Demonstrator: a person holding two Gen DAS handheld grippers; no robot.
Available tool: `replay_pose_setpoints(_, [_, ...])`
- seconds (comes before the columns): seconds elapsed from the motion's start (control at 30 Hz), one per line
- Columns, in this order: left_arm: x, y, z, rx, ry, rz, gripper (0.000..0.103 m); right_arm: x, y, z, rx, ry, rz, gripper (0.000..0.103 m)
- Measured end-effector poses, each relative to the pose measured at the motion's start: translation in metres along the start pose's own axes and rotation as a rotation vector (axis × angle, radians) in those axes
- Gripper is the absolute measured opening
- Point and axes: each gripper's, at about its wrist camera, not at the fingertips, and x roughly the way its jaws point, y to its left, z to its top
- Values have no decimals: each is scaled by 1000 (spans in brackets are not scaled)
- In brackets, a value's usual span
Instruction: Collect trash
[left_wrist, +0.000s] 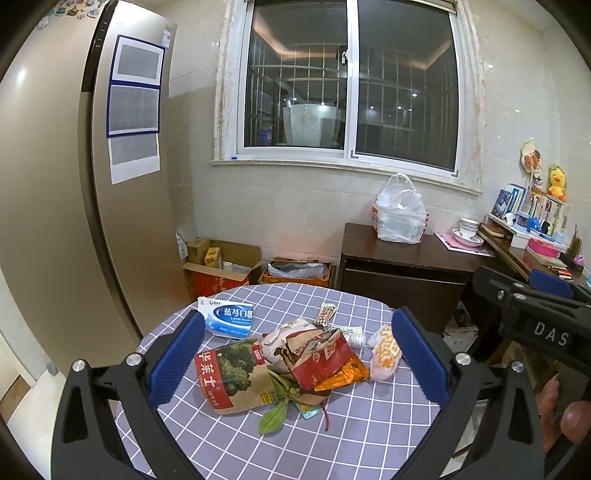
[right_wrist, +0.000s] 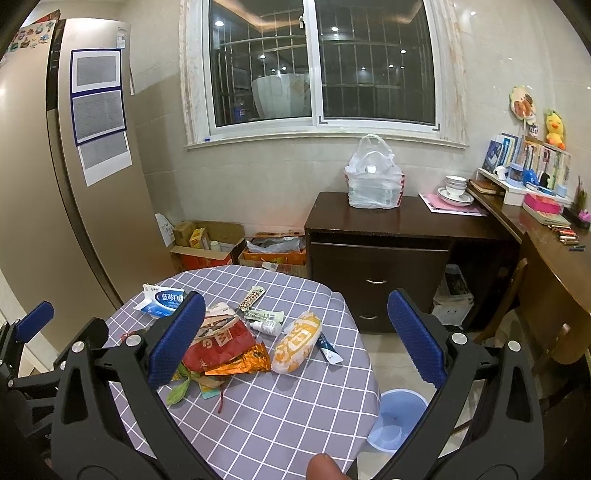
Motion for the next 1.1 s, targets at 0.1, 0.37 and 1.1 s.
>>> replay_pose_setpoints(0.1, [3,2,-1,0,3,4,99,3,1,0,-4,8,0,97])
replay_pose_setpoints(0.37, [12,5,-2,-1,17,11,99,13,2,1,-8,24,0,97])
replay_pose_setpoints(1.1, [99,11,-36,37,198,27,99,108,-41,-46,71,272,-84,97])
